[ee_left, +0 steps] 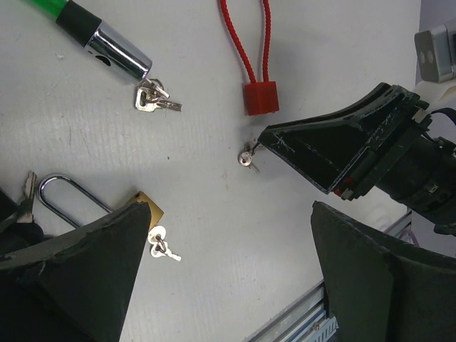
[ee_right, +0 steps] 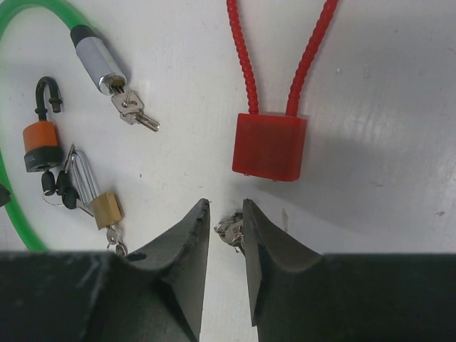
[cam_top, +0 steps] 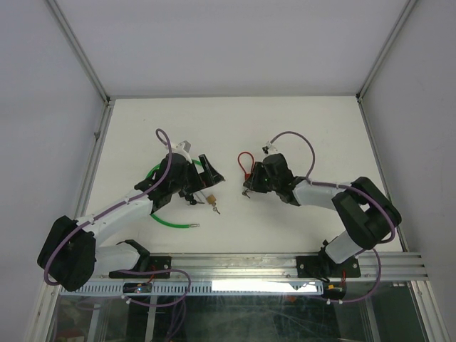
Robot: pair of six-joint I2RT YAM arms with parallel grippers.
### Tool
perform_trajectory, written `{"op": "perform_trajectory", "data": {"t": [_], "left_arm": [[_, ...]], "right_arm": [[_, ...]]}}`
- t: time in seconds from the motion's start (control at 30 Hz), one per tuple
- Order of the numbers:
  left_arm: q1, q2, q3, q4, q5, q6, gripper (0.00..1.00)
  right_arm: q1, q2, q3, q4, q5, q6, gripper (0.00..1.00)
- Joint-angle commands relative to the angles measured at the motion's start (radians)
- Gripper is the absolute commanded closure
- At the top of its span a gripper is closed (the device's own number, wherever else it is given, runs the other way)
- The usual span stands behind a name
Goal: Unlock with the key
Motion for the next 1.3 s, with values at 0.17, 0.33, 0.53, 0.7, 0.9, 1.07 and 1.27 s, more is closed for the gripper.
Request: {"op": "perform_trajectory", "data": {"t": [0.17,0.33,0.53,0.7,0.9,1.07,1.27], "left_arm": [[-0.014,0.002,-0.005,0.078,0.029,0.001,0.01],[-0.016,0.004,-0.006,0.086,0.031,0.001,0.01],[-0.022,0.019,-0.002,0.092,0.031,0.002,0.01],[-0.031,0.044,0.008,0.093,0.033,0.006,0.01],[-0.048,0.080,0.032,0.096,0.034,0.009,0.03],[-0.054,0.089,0.038,0.096,0.023,0.014,0.04],[-0.061,0.103,0.035,0.105,0.022,0.034,0.04]], "right_arm": [[-0.004,-0.016,-0.037,0.078,0.037,0.029,0.72],[-0.004,-0.004,-0.038,0.087,0.022,0.034,0.71],[-0.003,-0.011,-0.055,0.089,0.051,0.050,0.71],[-0.003,-0.046,-0.069,0.081,0.081,0.050,0.69],[-0.003,0.023,-0.051,0.134,-0.010,0.067,0.70],[-0.004,0.049,-0.055,0.169,-0.029,0.079,0.74],[-0.003,0.057,-0.058,0.182,-0.018,0.084,0.88]]}}
